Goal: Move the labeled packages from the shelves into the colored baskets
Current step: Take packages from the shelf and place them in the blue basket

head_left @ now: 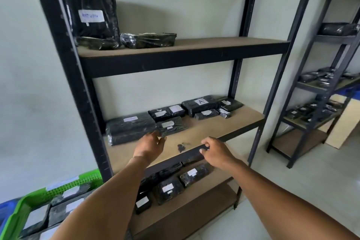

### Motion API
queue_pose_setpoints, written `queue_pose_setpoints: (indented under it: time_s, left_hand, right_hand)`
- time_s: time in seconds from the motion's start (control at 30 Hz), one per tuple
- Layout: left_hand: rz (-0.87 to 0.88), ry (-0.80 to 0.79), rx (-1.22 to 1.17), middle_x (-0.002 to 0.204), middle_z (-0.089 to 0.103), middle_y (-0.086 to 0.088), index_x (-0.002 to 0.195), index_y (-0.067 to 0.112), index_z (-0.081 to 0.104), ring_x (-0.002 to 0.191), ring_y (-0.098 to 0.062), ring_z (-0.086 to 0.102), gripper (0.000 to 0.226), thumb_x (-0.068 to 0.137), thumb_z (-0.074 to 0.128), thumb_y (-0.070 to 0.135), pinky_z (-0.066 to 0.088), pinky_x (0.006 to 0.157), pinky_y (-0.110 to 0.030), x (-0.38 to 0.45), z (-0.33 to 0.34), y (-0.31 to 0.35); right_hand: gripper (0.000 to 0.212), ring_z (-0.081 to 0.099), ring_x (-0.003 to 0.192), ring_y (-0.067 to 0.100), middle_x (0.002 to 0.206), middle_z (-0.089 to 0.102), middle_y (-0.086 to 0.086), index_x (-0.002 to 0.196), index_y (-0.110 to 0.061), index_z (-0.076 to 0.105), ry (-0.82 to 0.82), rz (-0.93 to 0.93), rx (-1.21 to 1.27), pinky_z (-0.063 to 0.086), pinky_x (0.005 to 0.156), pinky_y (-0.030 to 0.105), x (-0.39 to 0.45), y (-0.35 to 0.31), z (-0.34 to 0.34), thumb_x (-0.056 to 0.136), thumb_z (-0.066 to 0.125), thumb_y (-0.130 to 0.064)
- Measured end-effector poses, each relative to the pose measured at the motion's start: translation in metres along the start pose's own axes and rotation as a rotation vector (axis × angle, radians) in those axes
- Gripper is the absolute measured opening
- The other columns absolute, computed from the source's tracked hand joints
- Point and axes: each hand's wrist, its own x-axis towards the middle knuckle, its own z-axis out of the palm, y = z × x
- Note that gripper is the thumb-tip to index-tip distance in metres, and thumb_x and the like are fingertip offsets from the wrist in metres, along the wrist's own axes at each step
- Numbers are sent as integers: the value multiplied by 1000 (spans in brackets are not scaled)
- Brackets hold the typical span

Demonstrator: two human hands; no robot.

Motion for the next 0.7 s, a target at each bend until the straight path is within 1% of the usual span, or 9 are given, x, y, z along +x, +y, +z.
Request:
queue_pose_setpoints:
  time_s: [0.07,0.13,0.27,0.4,0.47,0.5,0.6,0.63,0.7]
  left_hand:
    - [15,3,44,98,74,-6,106,21,70,91,-31,69,27,98,52,40,52,70,-31,32,14,4]
    - [38,68,59,98,72,-6,98,19,71,89,-31,68,23,96,54,34,50,67,-31,62,27,6]
    - [25,145,100,101,69,-10,97,14,70,101,-33,61,22,92,58,32,54,76,-38,105,45,-1]
    - [-47,210,210,101,66,-10,92,14,71,99,-32,57,19,89,59,27,52,78,-40,127,60,-17]
    - [-98,249,242,100,64,-10,90,14,71,97,-31,56,16,88,62,26,50,78,-41,132,67,-24]
    - [-116,264,259,99,63,-10,90,14,72,97,-32,55,15,87,64,26,49,78,-41,132,69,-27]
    - [-162,304,322,99,62,-8,87,14,71,95,-32,55,11,87,65,23,48,78,-44,133,77,-31]
    - [-168,311,336,98,61,-8,86,14,70,94,-32,55,10,86,64,22,48,77,-44,133,79,-32]
    - [-173,322,355,97,60,-6,85,16,69,93,-31,54,8,86,64,21,48,76,-44,134,83,-33]
  right_hand:
    - [37,58,116,21,129,59,2,130,-16,58,-28,11,-11,45,90,27,32,6,-13,96,64,-28]
    - [38,59,115,21,129,62,4,129,-14,59,-17,30,-10,45,91,25,67,10,-23,95,66,-29]
    - [39,61,115,23,129,64,5,126,-12,62,-47,61,7,48,98,29,126,14,-23,93,66,-32]
    - [37,62,113,25,126,66,9,121,-7,66,-123,26,0,48,97,31,176,11,-7,94,65,-32]
    - [37,64,109,27,119,68,12,116,-3,68,-164,12,-8,50,89,31,197,8,4,94,64,-32]
    - [34,65,102,27,112,70,14,110,-2,69,-184,10,-15,50,79,31,205,8,9,94,63,-32]
    - [27,63,83,24,94,69,9,90,-7,67,-224,-1,-33,39,58,24,234,7,24,93,62,-34]
    - [27,61,82,25,91,66,8,88,-9,66,-232,4,-30,36,55,23,242,7,28,93,62,-34]
    - [29,64,86,27,91,66,9,93,-6,67,-264,18,-7,38,58,24,257,4,33,94,61,-35]
